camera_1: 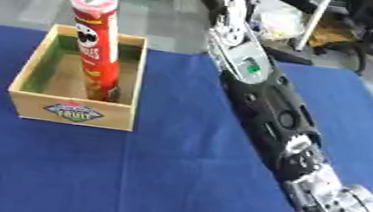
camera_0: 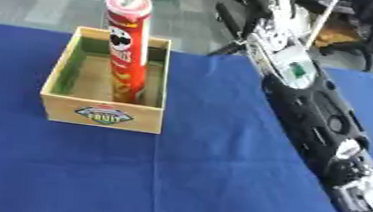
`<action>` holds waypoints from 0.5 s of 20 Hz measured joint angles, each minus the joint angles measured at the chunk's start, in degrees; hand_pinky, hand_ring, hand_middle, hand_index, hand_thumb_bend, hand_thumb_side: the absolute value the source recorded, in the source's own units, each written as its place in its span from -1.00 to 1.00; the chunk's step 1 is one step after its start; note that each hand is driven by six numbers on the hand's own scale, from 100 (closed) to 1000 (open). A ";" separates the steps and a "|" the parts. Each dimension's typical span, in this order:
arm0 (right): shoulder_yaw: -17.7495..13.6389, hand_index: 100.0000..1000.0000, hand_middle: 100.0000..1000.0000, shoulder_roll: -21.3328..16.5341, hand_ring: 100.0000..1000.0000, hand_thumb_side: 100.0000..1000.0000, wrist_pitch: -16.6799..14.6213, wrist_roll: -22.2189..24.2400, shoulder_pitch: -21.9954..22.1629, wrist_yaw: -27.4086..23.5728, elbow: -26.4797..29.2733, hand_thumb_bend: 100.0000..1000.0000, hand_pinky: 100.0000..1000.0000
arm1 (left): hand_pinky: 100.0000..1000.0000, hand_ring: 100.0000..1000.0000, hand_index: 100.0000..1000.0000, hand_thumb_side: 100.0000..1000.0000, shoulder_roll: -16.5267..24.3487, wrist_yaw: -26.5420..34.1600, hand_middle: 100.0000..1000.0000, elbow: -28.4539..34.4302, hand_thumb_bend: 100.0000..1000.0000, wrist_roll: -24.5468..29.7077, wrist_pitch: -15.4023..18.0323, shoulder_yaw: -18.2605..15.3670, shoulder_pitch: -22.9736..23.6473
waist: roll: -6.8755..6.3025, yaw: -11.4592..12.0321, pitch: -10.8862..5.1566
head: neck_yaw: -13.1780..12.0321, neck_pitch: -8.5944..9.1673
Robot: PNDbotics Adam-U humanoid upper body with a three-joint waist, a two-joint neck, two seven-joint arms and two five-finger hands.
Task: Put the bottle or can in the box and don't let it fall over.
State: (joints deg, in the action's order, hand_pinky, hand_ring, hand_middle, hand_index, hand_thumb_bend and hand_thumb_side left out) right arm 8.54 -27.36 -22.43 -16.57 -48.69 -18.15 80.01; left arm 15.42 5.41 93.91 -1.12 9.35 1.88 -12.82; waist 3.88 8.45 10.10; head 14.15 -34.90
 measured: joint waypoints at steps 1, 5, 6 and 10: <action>-0.28 1.00 0.77 -0.56 0.73 -0.36 0.17 -0.25 2.34 -0.01 1.87 -0.46 0.75 | 0.73 0.54 0.88 0.45 0.15 -0.06 0.58 -0.01 -0.18 -0.16 0.02 -0.09 0.17 | -0.01 -0.60 0.00 | -0.55 -0.17; -1.25 1.00 0.77 -1.38 0.72 -0.32 1.73 -0.41 10.69 3.13 7.37 -0.57 0.72 | 0.73 0.54 0.88 0.45 0.34 -0.47 0.58 -0.07 -0.18 -0.63 0.14 -0.66 0.48 | 0.05 -2.48 -0.10 | -2.20 -0.29; -1.44 1.00 0.77 -1.38 0.71 -0.32 2.30 -0.20 12.81 4.75 8.23 -0.59 0.71 | 0.73 0.54 0.88 0.45 0.34 -0.50 0.58 -0.14 -0.18 -0.69 0.14 -0.69 0.54 | 0.08 -2.96 -0.11 | -2.56 -0.45; -1.80 1.00 0.76 -0.24 0.70 -0.30 4.23 0.14 19.96 11.16 10.06 -0.65 0.69 | 0.73 0.54 0.88 0.46 0.34 -0.59 0.58 -0.31 -0.18 -0.81 0.17 -0.69 0.82 | 0.08 -4.01 -0.29 | -3.99 -0.98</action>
State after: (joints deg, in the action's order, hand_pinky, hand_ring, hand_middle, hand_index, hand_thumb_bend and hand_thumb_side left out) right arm 6.74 -27.60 -18.20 -16.43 -28.73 -6.99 90.07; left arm 15.76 4.82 93.60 -1.93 9.52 1.18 -12.00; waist 3.96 4.44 9.81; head 10.16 -35.88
